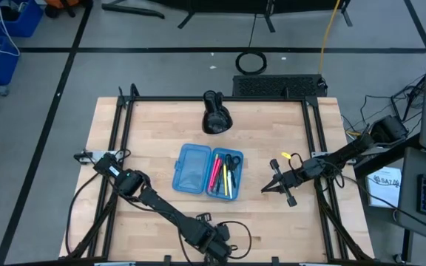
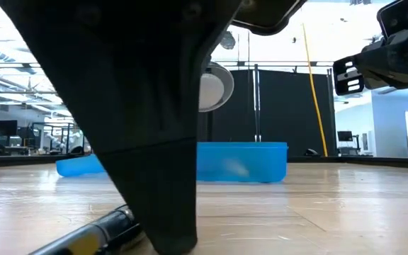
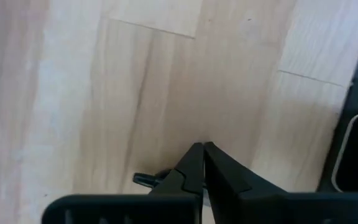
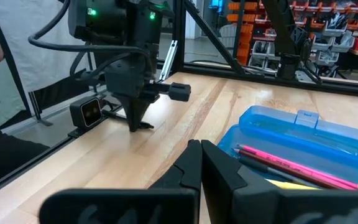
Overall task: Pick & place school supplies into a supply box
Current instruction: Put the black pen into the blue supply box
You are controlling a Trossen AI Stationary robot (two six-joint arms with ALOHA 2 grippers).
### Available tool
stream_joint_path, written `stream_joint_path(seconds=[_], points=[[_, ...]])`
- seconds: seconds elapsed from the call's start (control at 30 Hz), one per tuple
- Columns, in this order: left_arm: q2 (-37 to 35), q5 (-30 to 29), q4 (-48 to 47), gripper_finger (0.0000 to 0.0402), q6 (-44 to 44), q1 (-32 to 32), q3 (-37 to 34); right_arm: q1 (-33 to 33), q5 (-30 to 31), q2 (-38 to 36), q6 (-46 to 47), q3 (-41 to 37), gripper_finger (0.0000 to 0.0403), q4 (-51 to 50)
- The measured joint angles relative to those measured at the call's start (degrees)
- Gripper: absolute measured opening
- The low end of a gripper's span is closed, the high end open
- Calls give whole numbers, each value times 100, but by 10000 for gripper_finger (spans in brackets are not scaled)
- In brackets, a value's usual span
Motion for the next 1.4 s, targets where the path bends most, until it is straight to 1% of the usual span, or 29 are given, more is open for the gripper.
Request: stream_joint_path(seconds=[0.13, 0.2, 0.3, 0.33, 0.4, 0.5, 0.57, 0.73, 0.83, 0.9, 0.97, 1.07, 1.23, 1.33, 1.4], points=[[-300, -614, 28, 5, 213, 21, -57, 0, 1, 0, 2, 0, 0, 8], [-470, -1126, -41, 3, 331, 78, -100, 0, 0, 0, 2, 0, 0, 12], [-853, -1599, 70, 6, 191, 129, -90, -2, 2, 2, 2, 0, 0, 5], [-991, -1597, 94, 8, 45, 122, -60, -1, 2, -1, -1, 0, 0, 7], [-1188, -1335, 110, 7, -449, 86, -42, 0, -4, 0, -30, 0, 0, -17], [-1231, -609, 129, 3, -1435, 80, -69, -2, -7, -1, -94, 0, 0, -27], [-1267, -373, 129, 6, -2135, 61, -72, -1, -9, 2, -114, 0, 0, -42], [-1211, -238, 63, 11, -3482, -63, -60, 0, -14, 0, -122, 0, 0, -197], [-1149, -236, 121, 19, -3968, -29, -68, 0, -15, 2, -122, 0, 0, -299], [-1158, -187, 137, 36, -4094, -37, -55, 0, -13, 2, -122, 0, 0, -304], [-1073, 99, 199, 61, -4215, -72, -37, 0, -15, 2, -122, 0, 0, -302], [-857, 512, 226, 110, -4391, -95, -52, -1, -13, 1, -129, 0, 0, -305], [-620, 591, 225, 190, -4701, -57, -48, 0, -9, -1, -131, 0, 0, -316], [-506, 642, 221, 220, -4891, -65, -48, 0, -4, -1, -131, 0, 0, -340], [-498, 761, 217, 230, -4988, -61, -48, -1, -2, -1, -131, 0, 0, -343]])
